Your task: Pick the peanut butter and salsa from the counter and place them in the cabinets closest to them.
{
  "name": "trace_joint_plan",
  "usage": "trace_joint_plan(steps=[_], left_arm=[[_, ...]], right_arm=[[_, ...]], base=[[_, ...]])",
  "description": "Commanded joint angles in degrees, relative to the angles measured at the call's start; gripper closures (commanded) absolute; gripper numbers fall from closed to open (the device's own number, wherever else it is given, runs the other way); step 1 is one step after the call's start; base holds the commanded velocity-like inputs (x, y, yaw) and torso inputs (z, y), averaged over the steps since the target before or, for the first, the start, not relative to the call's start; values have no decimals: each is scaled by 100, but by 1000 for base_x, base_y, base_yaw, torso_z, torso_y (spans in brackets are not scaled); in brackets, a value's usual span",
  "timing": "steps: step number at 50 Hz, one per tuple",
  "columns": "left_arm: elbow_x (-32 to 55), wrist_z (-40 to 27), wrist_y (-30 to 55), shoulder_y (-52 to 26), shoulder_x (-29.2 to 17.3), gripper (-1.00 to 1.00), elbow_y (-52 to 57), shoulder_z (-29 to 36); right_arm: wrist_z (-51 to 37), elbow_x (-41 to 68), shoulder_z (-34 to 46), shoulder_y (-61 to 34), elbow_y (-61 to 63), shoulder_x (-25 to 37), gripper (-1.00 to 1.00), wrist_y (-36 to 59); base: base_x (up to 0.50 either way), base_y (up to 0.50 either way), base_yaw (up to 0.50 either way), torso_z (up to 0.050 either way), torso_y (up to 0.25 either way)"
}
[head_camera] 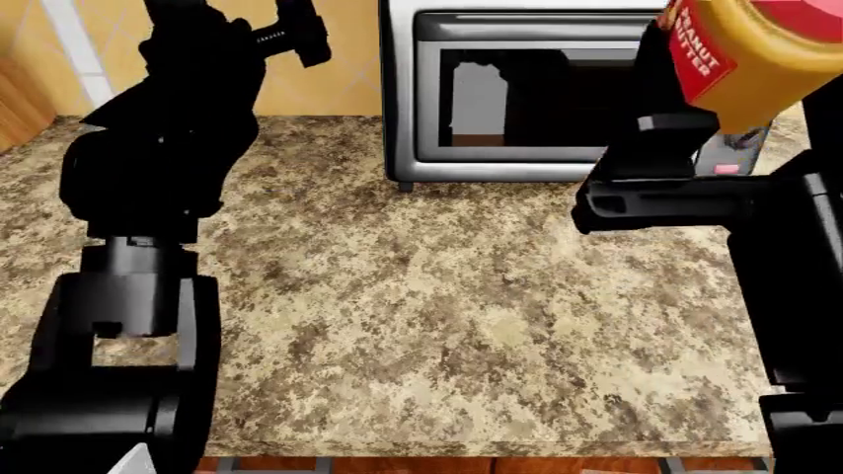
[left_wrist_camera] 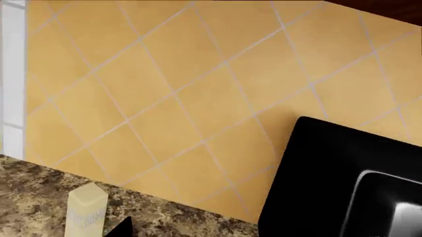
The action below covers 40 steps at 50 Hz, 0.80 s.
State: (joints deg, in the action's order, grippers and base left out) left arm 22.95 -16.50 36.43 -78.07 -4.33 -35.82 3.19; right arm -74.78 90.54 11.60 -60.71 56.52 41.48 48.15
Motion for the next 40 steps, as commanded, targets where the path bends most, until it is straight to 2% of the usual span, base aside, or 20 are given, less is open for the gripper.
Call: trace_joint_plan(steps=[1,8,14,20,25,30,35,40], left_arm=[[-805,337,-1524,-1181,230,-100,-3915,-78],[-1454,445,-1447,-1101,258,-100,-3916,-651],[-1981,791,-1606,-942,369,-100,-3916,-617],[-1990,757,-1782,-751,410,-100,-3916,-938],[-1459,503,-2208,-433,430,-100,-3917,-381],[-1291,491,-2394,-288,429,-100,-3917,-344],[-1575,549,-2429,-257,419,-100,-3917,-826],[-1723,721,-2457,-279,415,-100,-3917,-1215]], right_arm=[[-667,1168,426,-1992,-440,257,100,65],[-686,1527,507,-2985,-885,272,100,180],[-589,1618,642,-3615,-1238,159,100,322],[-451,1503,813,-3857,-1433,-17,100,454],[-291,1358,869,-3945,-1588,-119,100,501],[-208,1286,930,-4042,-1683,-207,100,536],[-193,1291,1009,-4180,-1762,-269,100,588],[-130,1256,1045,-4197,-1846,-276,100,615]], base=[[0,0,0,0,0],[0,0,0,0,0],[0,0,0,0,0],[0,0,0,0,0],[0,0,0,0,0],[0,0,0,0,0],[49,0,0,0,0],[482,0,0,0,0]])
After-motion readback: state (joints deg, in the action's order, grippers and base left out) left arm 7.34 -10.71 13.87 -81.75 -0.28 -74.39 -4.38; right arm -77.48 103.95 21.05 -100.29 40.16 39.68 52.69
